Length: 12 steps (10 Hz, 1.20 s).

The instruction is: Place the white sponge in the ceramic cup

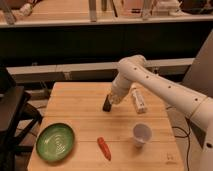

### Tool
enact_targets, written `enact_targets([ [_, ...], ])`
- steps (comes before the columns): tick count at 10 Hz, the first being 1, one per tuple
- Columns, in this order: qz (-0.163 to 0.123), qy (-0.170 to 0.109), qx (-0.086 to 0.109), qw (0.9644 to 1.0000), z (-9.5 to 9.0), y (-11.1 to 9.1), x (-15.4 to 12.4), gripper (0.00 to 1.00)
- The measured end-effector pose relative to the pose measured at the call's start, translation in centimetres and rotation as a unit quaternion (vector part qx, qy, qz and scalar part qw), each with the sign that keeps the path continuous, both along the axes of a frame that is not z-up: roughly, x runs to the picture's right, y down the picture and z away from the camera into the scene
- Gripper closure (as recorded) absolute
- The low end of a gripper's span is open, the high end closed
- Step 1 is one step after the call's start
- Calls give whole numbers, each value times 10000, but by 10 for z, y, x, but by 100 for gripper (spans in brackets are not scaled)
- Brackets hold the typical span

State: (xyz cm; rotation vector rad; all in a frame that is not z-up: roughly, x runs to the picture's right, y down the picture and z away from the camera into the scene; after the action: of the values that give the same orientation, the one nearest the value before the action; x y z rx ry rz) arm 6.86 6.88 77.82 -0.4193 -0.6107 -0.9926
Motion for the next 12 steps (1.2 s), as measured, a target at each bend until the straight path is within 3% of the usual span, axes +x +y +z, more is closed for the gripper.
enact_targets([
  [8,236,102,-100,9996,-47,30,46,100],
  [10,232,77,-138,9996,-54,33,45,100],
  [12,241,113,-216,9994,-74,49,51,100],
])
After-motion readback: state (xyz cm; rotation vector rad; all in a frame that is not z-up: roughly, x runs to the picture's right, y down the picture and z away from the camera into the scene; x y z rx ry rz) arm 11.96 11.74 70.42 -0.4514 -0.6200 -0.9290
